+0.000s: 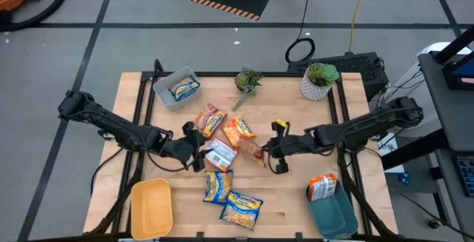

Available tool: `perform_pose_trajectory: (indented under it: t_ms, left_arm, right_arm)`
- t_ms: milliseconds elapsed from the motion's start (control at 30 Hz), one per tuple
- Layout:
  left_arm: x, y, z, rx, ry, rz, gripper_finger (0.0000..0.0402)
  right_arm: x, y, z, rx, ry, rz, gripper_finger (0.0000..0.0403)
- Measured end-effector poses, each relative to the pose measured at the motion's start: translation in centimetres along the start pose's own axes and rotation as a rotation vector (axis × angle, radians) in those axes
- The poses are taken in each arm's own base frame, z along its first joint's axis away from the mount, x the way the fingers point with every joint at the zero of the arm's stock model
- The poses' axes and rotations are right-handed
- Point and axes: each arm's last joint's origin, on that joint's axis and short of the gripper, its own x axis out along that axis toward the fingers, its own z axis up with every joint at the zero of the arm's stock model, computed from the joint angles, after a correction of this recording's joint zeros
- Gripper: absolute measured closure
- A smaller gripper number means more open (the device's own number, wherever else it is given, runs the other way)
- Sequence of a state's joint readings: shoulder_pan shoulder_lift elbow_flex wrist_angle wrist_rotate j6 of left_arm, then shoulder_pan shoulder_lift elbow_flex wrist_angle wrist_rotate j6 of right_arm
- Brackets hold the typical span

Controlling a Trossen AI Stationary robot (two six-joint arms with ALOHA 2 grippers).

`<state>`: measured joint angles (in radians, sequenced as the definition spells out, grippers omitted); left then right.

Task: Sort Maruchan noodles
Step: Put the bottom red noodle pack into the yellow bin

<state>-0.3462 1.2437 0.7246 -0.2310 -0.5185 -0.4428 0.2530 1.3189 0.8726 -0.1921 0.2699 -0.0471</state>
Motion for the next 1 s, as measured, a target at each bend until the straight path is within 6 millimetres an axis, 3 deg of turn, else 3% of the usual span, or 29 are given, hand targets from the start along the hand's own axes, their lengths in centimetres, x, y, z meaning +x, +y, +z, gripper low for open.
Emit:
perform_pose_trajectory:
  t_ms: [267,567,800,900,1000]
  left_arm:
    - [-0.3,-0.8,1.5,-0.03,-0.153,-0.05,0.0199]
    - [-1.0,-1.6,3.5,0.215,-0.372,-0.059,0.0199]
    - [-1.3,-1.6,4.6,0.145,-0.465,-0.111,0.0198]
    - [-1.5,-2.2,4.5,0.116,-0.448,-0.253,0.0179]
    - [-1.7,-2.5,4.5,0.075,-0.445,-0.309,0.0136]
  right_arm:
    - [-1.8,0.7,0.6,-0.12,-0.059,-0.105,0.0403]
    - [-2.3,1.0,2.9,-0.304,-0.278,-0.153,0.0403]
    - [-3.0,1.8,3.9,-0.416,-0.37,-0.199,0.0403]
    - [-3.2,2.0,3.9,-0.441,-0.359,-0.264,0.0403]
    - [-3.4,2.1,4.3,-0.458,-0.39,-0.279,0.0403]
